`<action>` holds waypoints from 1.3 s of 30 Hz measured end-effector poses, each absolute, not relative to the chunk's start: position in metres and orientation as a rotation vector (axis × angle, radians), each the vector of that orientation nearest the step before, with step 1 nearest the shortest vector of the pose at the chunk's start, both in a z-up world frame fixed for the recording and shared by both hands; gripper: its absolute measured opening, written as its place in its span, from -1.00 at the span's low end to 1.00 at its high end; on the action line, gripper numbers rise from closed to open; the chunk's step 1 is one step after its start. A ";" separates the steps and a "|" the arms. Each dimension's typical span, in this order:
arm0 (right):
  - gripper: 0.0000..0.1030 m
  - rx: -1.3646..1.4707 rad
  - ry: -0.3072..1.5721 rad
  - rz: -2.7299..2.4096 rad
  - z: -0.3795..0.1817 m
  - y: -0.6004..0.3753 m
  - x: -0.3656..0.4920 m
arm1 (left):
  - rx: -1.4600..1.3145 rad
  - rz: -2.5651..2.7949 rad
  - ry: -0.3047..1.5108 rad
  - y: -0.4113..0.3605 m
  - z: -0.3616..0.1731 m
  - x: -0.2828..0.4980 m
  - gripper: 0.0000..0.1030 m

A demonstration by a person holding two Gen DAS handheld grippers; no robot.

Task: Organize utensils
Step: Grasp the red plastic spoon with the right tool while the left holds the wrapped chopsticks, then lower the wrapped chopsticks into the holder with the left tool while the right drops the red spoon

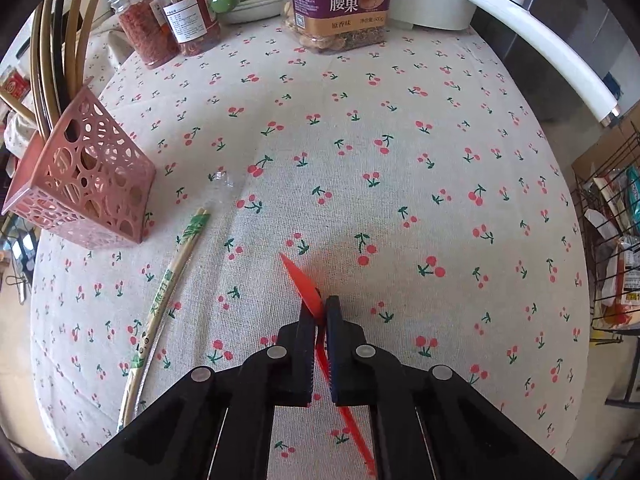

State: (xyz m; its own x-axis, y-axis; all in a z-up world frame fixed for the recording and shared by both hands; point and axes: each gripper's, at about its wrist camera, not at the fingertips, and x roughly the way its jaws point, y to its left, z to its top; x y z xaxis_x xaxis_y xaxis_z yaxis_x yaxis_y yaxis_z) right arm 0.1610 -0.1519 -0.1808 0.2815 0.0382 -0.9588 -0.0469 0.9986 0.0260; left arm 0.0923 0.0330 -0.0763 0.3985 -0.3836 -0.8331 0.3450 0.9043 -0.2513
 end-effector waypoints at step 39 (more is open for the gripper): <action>-0.91 0.256 1.065 0.266 -0.092 -0.208 0.117 | -0.005 -0.378 1.059 -0.004 -0.095 0.121 -0.80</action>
